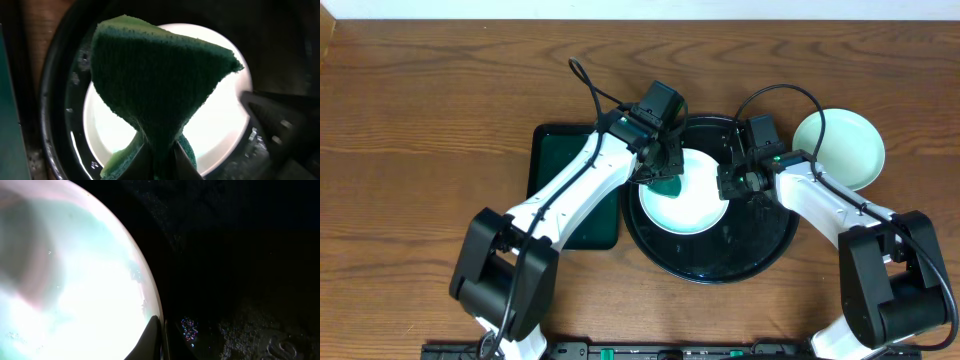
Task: Clean dirty plates on tray and stack at the side
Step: 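Scrub the white plate with the sponge while the right gripper holds its rim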
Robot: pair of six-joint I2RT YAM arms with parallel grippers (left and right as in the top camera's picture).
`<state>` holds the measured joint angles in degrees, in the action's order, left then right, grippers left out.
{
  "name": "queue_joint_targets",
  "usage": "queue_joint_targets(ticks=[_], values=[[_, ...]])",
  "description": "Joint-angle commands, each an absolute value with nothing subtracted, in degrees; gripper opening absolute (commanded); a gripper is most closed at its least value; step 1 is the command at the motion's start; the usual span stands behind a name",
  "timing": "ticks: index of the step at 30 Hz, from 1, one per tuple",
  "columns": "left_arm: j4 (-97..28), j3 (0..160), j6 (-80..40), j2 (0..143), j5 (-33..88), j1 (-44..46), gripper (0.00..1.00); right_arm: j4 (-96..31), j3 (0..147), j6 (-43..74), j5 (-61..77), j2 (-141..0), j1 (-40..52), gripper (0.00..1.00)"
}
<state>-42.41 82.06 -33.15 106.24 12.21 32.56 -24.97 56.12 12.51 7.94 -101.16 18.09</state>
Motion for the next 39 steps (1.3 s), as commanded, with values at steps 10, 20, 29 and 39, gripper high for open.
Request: queue_joint_targets(ticks=[10,20,29,39], values=[[-43.3,81.2,-35.0,116.1,9.5,32.6,0.07,-25.1,55.4,11.9,8.8,-100.4,19.2,0.01],[-43.9,81.2,-33.0,119.8,29.8,32.6,0.07,-25.0,55.4,11.9,8.8,-100.4,19.2,0.01],[-41.5,83.0,-32.8,118.4,40.3,32.5,0.07,-25.0,55.4,11.9,8.8,-100.4,19.2,0.01],[-42.4,85.3,-32.9,108.4,23.2,32.4,0.07,-25.0,55.4,11.9,8.8,-100.4,19.2,0.01]])
